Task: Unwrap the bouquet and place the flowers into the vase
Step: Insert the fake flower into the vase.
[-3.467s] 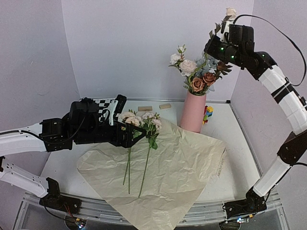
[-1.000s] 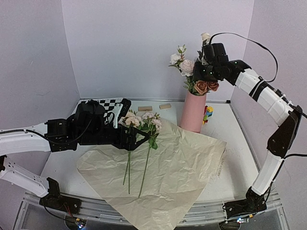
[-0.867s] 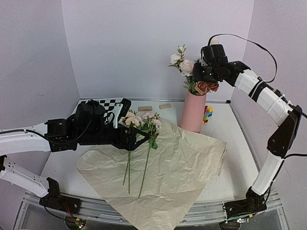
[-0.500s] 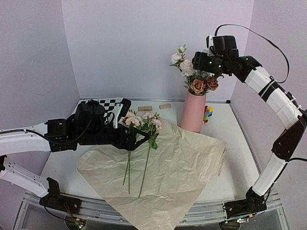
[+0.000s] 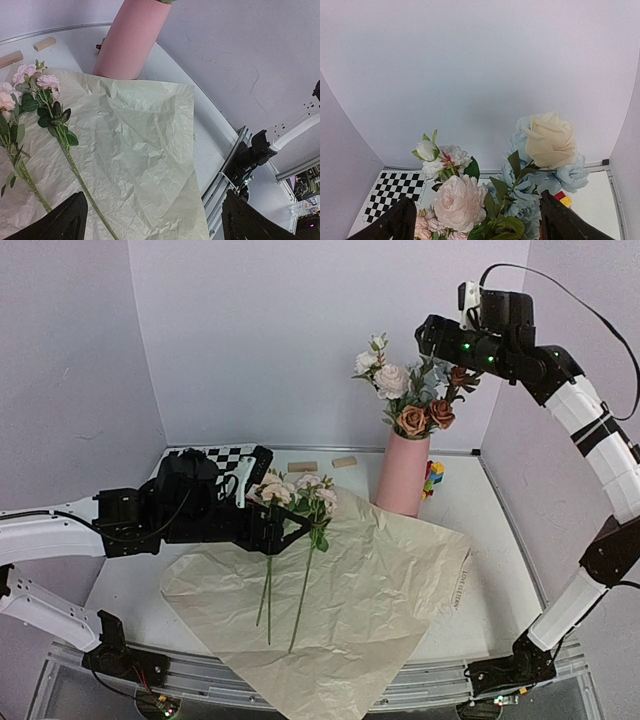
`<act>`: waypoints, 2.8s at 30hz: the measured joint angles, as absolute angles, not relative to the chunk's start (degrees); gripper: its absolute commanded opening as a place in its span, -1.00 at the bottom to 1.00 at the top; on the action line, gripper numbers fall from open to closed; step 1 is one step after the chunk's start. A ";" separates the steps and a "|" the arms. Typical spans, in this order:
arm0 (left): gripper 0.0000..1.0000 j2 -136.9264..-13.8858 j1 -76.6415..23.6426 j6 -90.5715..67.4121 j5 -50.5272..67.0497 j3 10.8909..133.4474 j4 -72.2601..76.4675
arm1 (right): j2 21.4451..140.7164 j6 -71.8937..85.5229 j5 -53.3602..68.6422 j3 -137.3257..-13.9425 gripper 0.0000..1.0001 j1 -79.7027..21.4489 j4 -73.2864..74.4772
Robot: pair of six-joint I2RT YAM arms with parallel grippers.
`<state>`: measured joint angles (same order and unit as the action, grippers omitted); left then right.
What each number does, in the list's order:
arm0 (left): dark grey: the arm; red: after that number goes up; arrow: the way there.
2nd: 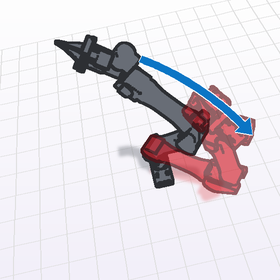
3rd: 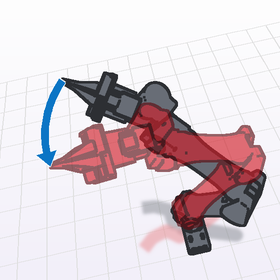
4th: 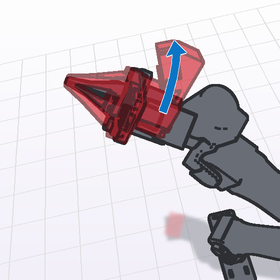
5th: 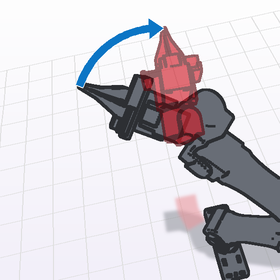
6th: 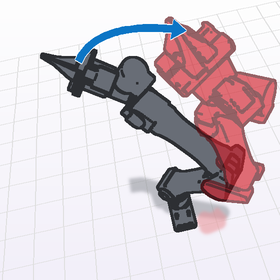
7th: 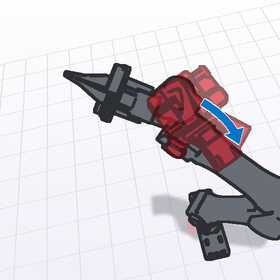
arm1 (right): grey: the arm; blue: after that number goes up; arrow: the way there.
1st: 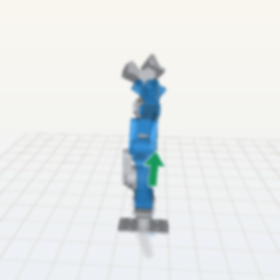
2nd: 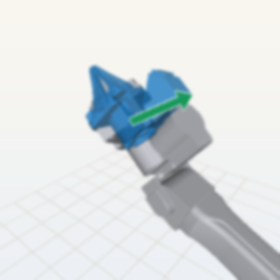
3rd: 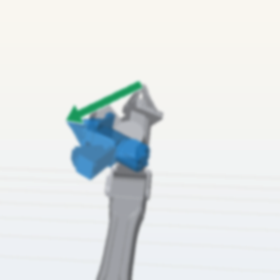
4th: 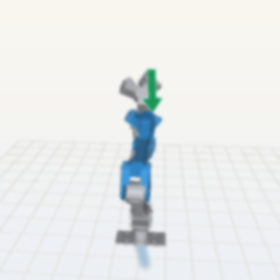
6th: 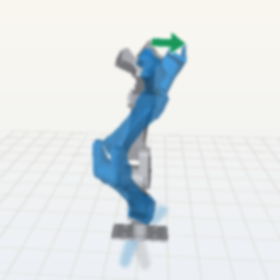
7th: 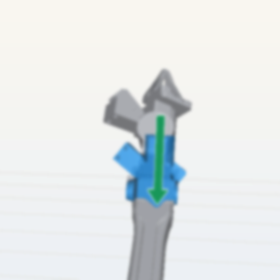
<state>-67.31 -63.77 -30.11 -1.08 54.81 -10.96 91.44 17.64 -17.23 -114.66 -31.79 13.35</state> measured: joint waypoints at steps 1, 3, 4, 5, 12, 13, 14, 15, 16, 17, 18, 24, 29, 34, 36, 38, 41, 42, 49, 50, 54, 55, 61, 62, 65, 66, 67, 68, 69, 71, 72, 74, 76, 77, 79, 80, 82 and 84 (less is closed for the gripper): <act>0.89 -67.20 -63.77 -30.11 -1.08 54.67 -10.96 | 91.44 17.35 -17.49 -115.13 0.80 -31.79 13.39; 0.89 -67.04 -63.77 -30.11 -1.08 54.50 -10.98 | 91.44 16.33 -18.43 -116.44 0.84 -31.79 13.40; 0.89 -67.02 -63.77 -30.13 -1.08 54.50 -10.98 | 91.44 15.78 -19.04 -117.06 0.84 -31.78 13.38; 0.89 -67.02 -63.77 -30.14 -1.08 54.50 -10.98 | 91.47 15.15 -19.73 -117.84 0.84 -31.77 13.40; 0.89 -67.02 -63.77 -30.15 -1.06 54.50 -10.98 | 92.98 12.25 -24.78 -125.19 0.73 -29.70 12.89; 0.89 -67.02 -63.77 -30.13 -1.08 54.50 -10.98 | 93.25 12.25 -24.93 -125.69 0.68 -28.99 12.82; 0.89 -67.02 -63.77 -30.15 -1.08 54.50 -10.98 | 93.62 12.35 -24.85 -126.20 0.63 -28.21 12.78; 0.89 -67.02 -63.77 -30.15 -1.06 54.50 -10.98 | 94.15 12.59 -24.59 -126.61 0.60 -27.39 12.75; 0.89 -67.02 -63.77 -30.15 -1.08 54.50 -10.98 | 94.57 12.80 -24.25 -126.87 0.59 -26.83 12.75; 0.89 -67.02 -63.77 -30.15 -1.07 54.50 -10.98 | 95.23 13.11 -23.48 -127.27 0.58 -26.10 12.77; 0.89 -67.02 -63.77 -30.15 -1.06 54.50 -10.98 | 96.09 13.43 -22.44 -127.71 0.56 -25.33 12.75; 0.88 -67.02 -63.77 -30.15 -1.06 54.50 -10.98 | 102.15 14.76 -14.36 -129.71 0.43 -22.90 12.47; 0.89 -67.02 -63.77 -30.30 -1.06 54.50 -10.98 | 104.71 15.79 -8.52 -127.91 0.26 -22.79 12.74; 0.89 -67.02 -63.77 -30.35 -1.06 54.50 -10.98 | 103.57 16.50 -4.16 -122.16 0.24 -22.81 12.15; 0.89 -67.02 -63.77 -30.35 -1.06 54.50 -10.98 | 102.79 16.51 -3.23 -119.44 0.25 -22.80 11.92; 0.89 -67.02 -63.77 -30.35 -1.04 54.50 -10.98 | 102.06 16.45 -2.88 -117.21 0.23 -22.79 11.98; 0.89 -67.05 -63.77 -30.35 -1.04 54.50 -10.98 | 101.46 16.29 -2.78 -116.09 0.11 -22.79 12.00; 0.89 -67.05 -63.77 -30.35 -1.04 54.50 -10.98 | 101.23 16.25 -2.76 -116.07 0.06 -22.79 12.01; 0.88 -67.92 -63.77 -30.56 -1.02 54.50 -10.98 | 97.06 16.24 -2.55 -116.57 0.01 -22.79 11.54; 0.88 -68.11 -63.77 -30.58 -1.02 54.50 -10.98 | 96.77 16.40 -2.55 -116.95 0.04 -22.79 11.42; 0.88 -68.57 -63.77 -31.09 -1.02 54.50 -10.98 | 96.06 18.88 -2.70 -117.40 0.00 -22.79 10.87; 0.87 -68.60 -63.77 -31.26 -1.02 54.50 -10.98 | 96.03 20.07 -2.79 -117.38 -0.03 -22.79 10.90; 0.87 -68.60 -63.77 -31.59 -1.02 54.50 -10.97 | 96.06 28.56 -2.12 -116.26 -0.12 -22.79 11.29; 0.87 -68.60 -63.77 -31.59 -1.02 54.50 -10.97 | 96.09 29.74 -2.12 -116.17 -0.13 -22.79 11.41; 0.87 -68.60 -63.77 -31.62 -1.02 54.50 -10.98 | 96.36 32.68 -2.19 -116.16 -0.15 -22.79 11.58; 0.87 -68.60 -63.77 -31.63 -1.02 54.50 -10.97 | 96.55 33.44 -2.20 -116.16 -0.16 -22.79 11.57; 0.87 -68.60 -63.77 -31.64 -1.02 54.50 -10.96 | 96.80 34.06 -2.20 -116.17 -0.18 -22.79 11.58; 0.87 -68.60 -63.77 -31.64 -1.02 54.50 -10.96 | 97.15 34.49 -2.21 -116.23 -0.18 -22.79 11.59; 0.87 -68.60 -63.77 -31.64 -1.01 54.50 -10.97 | 97.62 34.86 -2.20 -116.40 -0.18 -22.79 11.57; 0.87 -68.60 -63.77 -31.66 -0.99 54.50 -10.98 | 98.83 35.62 -2.18 -116.91 -0.19 -22.79 11.59; 0.87 -68.60 -63.77 -31.66 -0.99 54.50 -10.96 | 99.61 35.97 -2.20 -117.21 -0.19 -22.79 11.55; 0.87 -68.60 -63.77 -31.71 -0.99 54.50 -10.96 | 100.83 36.35 -2.20 -117.48 -0.25 -22.79 11.60; 0.87 -68.58 -63.77 -31.76 -0.99 54.50 -10.96 | 102.01 36.72 -2.20 -117.78 -0.35 -22.79 11.67; 0.87 -68.58 -63.77 -31.78 -0.99 54.50 -10.97 | 102.43 36.94 -2.20 -117.84 -0.39 -22.79 11.73; 0.87 -68.56 -63.77 -31.79 -0.99 54.50 -10.98 | 102.95 37.28 -2.20 -117.86 -0.42 -22.79 11.87; 0.88 -68.53 -63.77 -31.81 -0.99 54.50 -10.96 | 103.07 37.23 -2.20 -117.86 -0.44 -22.79 11.97; 0.87 -68.48 -63.77 -31.79 -0.99 54.45 -10.96 | 103.09 37.30 -2.24 -117.86 -0.61 -22.79 11.94; 0.87 -68.29 -63.77 -31.79 -0.99 54.22 -10.98 | 103.09 37.26 -2.28 -117.91 -0.79 -22.79 11.91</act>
